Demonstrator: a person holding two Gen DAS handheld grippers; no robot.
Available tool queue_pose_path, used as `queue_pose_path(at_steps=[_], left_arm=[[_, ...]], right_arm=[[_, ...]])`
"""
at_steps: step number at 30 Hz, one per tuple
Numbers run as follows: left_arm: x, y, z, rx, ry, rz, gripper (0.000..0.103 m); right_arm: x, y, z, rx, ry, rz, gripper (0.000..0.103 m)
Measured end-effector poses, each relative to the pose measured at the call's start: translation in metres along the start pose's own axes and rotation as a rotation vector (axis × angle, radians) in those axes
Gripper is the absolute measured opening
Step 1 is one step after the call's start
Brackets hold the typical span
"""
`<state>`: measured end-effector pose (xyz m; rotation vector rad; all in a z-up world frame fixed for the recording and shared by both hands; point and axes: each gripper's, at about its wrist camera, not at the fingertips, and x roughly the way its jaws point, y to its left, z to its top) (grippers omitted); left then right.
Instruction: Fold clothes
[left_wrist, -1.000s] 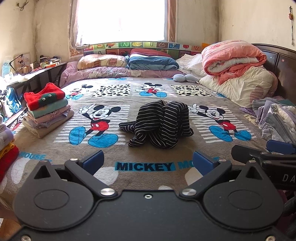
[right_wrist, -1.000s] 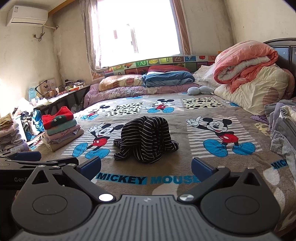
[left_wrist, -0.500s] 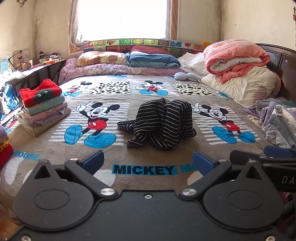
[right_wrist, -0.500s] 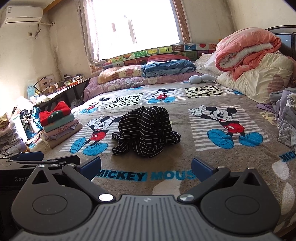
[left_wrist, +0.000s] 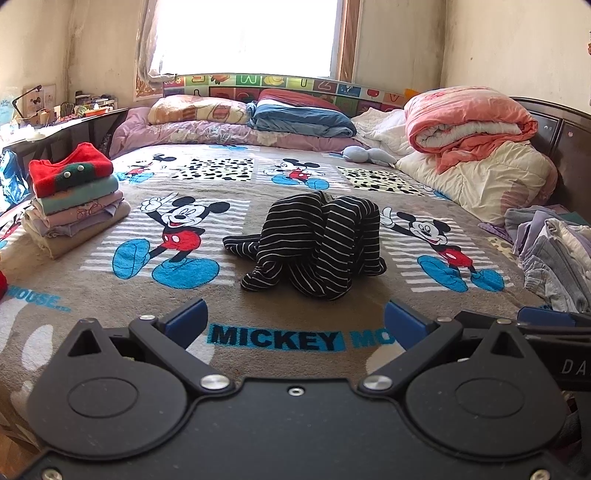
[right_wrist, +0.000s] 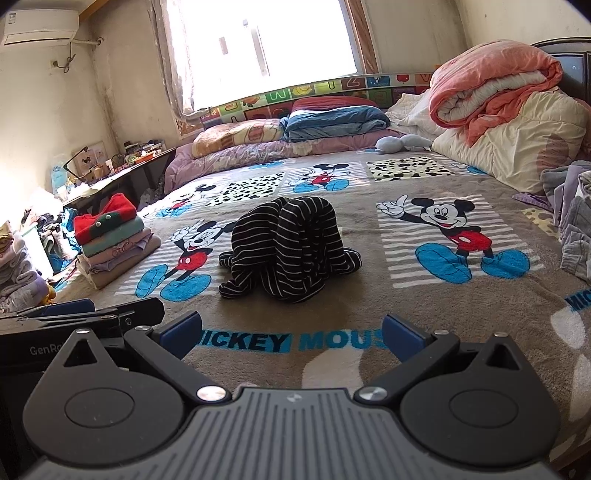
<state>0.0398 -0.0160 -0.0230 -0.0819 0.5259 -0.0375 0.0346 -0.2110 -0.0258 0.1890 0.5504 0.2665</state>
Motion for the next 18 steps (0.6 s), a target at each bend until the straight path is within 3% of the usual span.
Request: queue_pose_path(at_steps=[10,18], left_arm=[[0.018,0.002,-0.007,-0.001,0.036,-0.018,0.103],[0.050,0.014,-0.009,-0.009,0.069,-0.013,0.103]], right_arm=[[0.013,-0.012,-0.002,0.038,-0.007,0.036,0.103],[0.047,-0.043,0.001,0.209,-0.016,0.185,0.103]])
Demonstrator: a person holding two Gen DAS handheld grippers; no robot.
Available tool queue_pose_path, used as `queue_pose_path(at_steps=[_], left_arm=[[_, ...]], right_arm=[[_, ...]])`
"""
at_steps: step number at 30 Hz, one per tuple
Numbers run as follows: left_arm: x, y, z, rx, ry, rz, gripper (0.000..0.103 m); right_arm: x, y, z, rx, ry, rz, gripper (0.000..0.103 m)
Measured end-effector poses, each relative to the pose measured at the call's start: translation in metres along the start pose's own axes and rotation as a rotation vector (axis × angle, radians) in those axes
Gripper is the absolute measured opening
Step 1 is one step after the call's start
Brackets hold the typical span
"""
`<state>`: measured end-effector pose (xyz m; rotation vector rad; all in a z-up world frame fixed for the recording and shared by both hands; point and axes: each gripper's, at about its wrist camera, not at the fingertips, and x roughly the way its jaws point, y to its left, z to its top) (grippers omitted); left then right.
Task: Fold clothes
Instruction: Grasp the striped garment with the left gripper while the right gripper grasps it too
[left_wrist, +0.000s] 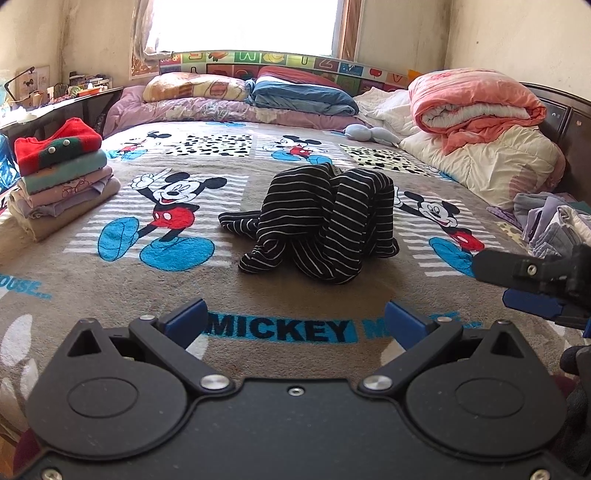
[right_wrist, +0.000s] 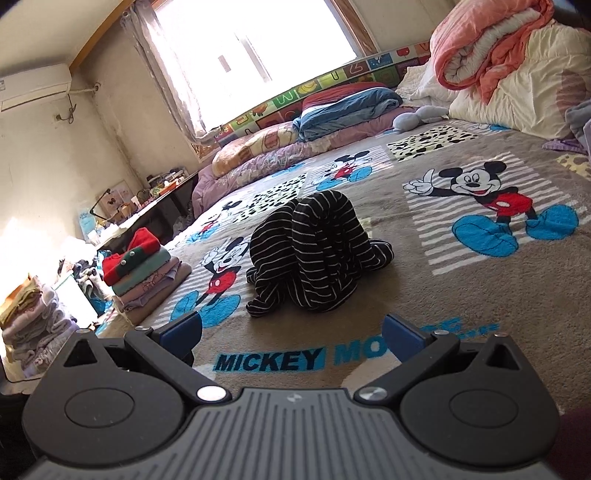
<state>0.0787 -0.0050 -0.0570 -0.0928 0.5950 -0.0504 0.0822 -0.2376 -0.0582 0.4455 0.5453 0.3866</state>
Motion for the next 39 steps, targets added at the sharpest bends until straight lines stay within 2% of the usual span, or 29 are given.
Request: queue_pose_path(at_steps=[4,8,12,16,19,23,25,29,33,36,38,39], left_arm=[[0.017,0.004,0.002,0.028,0.000,-0.012,0.103],[0.039,0.008,0.014,0.050,0.055,-0.005,0.103],[0.062,0.016,0.029,0.033,0.057,-0.043,0.103],[0.083,0.019,0.046,0.055,0.020,-0.057,0.103],[0.102,0.022,0.060,0.044,-0.012,-0.088,0.102],[0.127,0.025,0.078,0.012,-0.058,-0.109,0.099],[0.141,0.027,0.085,-0.024,-0.066,-0.121,0.093],[0.163,0.031,0.094,-0.059,-0.055,-0.132,0.086],[0.178,0.036,0.099,-0.086,-0.043,-0.160,0.084],[0.191,0.035,0.104,-0.104,-0.014,-0.174,0.083],[0.198,0.033,0.105,-0.105,0.008,-0.180,0.071],[0.201,0.032,0.104,-0.100,0.021,-0.180,0.047]], right_arm=[[0.021,-0.017,0.006,0.069,-0.032,0.048,0.103],[0.054,-0.039,0.016,0.154,-0.038,0.056,0.103],[0.096,-0.065,0.025,0.238,-0.033,0.064,0.103],[0.127,-0.095,0.023,0.283,-0.028,0.098,0.103],[0.140,-0.124,0.022,0.348,-0.013,0.103,0.103],[0.146,-0.148,0.026,0.462,-0.072,0.205,0.103],[0.152,-0.155,0.028,0.499,-0.096,0.250,0.103],[0.173,-0.170,0.021,0.601,-0.070,0.286,0.103],[0.178,-0.174,0.017,0.640,-0.083,0.357,0.103],[0.178,-0.176,0.017,0.655,-0.097,0.361,0.103],[0.180,-0.177,0.016,0.653,-0.093,0.360,0.103],[0.180,-0.176,0.016,0.647,-0.090,0.359,0.103]])
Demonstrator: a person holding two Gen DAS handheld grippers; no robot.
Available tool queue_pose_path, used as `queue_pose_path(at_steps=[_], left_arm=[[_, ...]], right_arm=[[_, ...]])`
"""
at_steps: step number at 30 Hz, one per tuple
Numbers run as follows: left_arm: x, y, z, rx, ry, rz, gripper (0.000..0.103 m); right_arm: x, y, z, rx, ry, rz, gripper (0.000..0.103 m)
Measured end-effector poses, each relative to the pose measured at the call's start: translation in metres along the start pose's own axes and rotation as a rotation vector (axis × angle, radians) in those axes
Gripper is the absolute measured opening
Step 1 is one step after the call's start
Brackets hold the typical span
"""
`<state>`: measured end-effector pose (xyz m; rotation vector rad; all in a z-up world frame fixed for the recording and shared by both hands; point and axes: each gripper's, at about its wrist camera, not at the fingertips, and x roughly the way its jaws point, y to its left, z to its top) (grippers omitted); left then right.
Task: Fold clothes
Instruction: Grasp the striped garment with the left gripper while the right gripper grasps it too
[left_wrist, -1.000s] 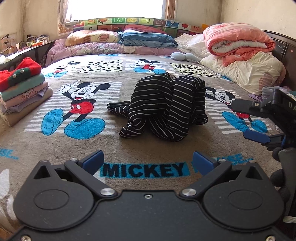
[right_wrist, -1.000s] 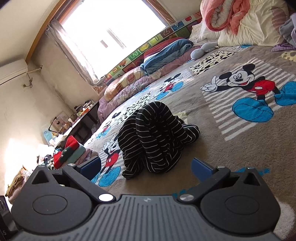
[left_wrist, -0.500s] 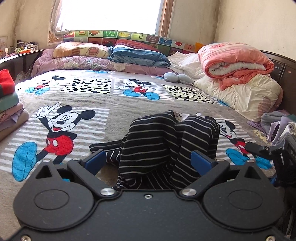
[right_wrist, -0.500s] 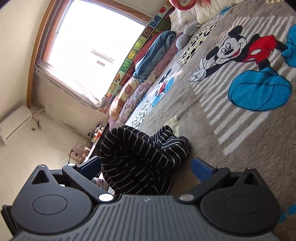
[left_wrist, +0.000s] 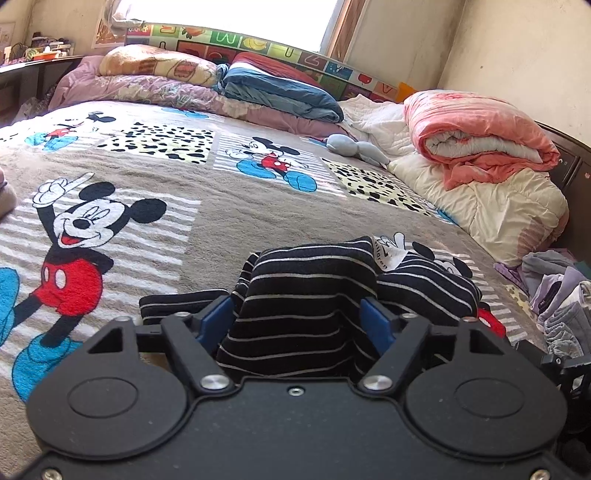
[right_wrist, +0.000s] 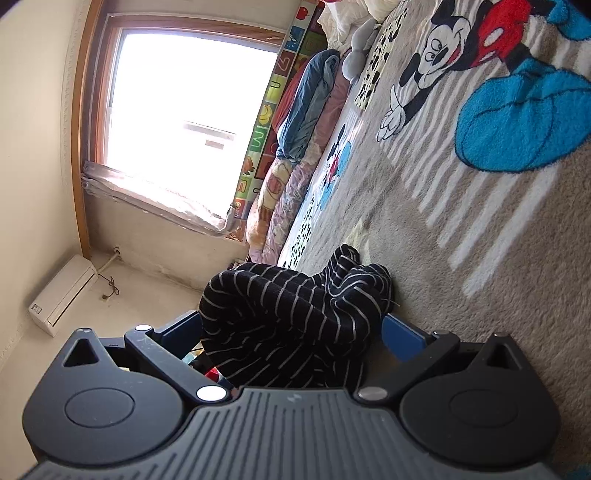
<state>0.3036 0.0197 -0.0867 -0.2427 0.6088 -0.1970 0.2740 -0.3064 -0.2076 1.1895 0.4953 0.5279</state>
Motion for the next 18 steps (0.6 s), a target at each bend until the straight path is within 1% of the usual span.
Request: queue_pose_path(at_steps=[1,3,6,9,14,18], left_arm=[[0.001,-0.002,-0.001,0.011,0.008,0.007,0.023],[-0.003,-0.006,-0.006,0.037,0.009,0.012,0.016],[-0.020,-0.017,-0.020,0.124,-0.008,0.012,0.013],[-0.039,-0.024,-0.037,0.189,0.002,0.011,0.013],[-0.068,-0.030,-0.076,0.277,0.044,0.024,0.013],[-0.089,-0.034,-0.103,0.319,0.078,0.026,0.012]], right_arm=[[0.001,0.000,0.000,-0.007,0.005,-0.001,0.103],[0.002,0.000,-0.002,-0.010,0.009,0.003,0.103],[-0.001,-0.002,-0.003,-0.005,0.007,0.010,0.103],[-0.004,-0.004,-0.002,0.011,-0.002,0.022,0.103],[-0.010,-0.004,-0.004,0.018,-0.008,0.039,0.102],[-0.016,-0.001,-0.010,0.003,-0.006,0.046,0.098]])
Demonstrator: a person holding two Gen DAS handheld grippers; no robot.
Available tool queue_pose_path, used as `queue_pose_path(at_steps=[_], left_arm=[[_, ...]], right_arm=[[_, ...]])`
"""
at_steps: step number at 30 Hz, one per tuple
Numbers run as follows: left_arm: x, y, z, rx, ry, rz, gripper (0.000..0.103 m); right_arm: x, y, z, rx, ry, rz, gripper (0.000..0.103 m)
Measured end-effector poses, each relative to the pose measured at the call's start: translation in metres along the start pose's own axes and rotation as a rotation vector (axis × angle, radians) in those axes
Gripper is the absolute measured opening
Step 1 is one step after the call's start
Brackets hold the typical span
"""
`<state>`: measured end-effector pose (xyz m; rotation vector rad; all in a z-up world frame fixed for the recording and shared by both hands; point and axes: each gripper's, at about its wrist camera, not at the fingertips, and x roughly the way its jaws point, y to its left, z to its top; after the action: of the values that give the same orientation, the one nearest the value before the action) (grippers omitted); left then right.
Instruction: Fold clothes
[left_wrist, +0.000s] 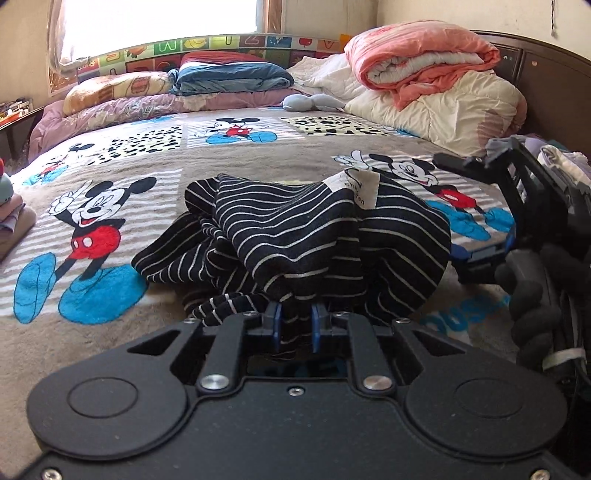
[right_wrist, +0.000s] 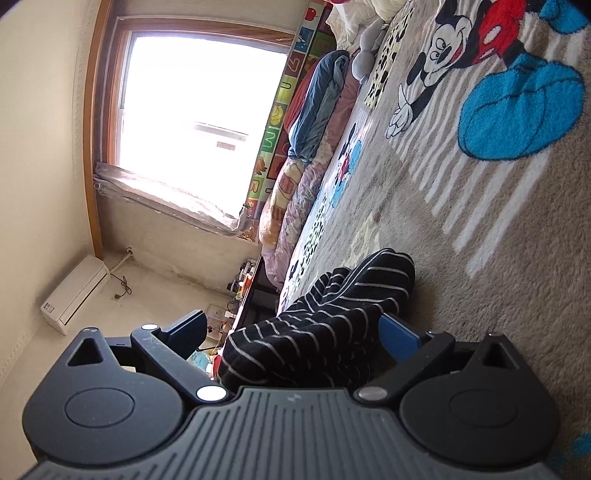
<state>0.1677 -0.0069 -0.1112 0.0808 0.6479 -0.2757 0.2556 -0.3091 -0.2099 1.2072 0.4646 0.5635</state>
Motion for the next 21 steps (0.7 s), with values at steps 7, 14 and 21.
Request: queue_pose_path(at_steps=[7,14,21], left_arm=[[-0.024,-0.012,-0.040,0.046,0.060,-0.011,0.012],[-0.027,-0.031,-0.068,0.109,0.119,-0.036,0.011],[-0.029,-0.030,-0.066,0.146,0.169,-0.124,0.036]], right_arm=[[-0.013,0.007,-0.011,-0.053,0.016,-0.037,0.092],[-0.024,0.017,-0.023,-0.144,0.053,-0.129,0.091],[-0.028,0.030,-0.031,-0.282,0.089,-0.206,0.088]])
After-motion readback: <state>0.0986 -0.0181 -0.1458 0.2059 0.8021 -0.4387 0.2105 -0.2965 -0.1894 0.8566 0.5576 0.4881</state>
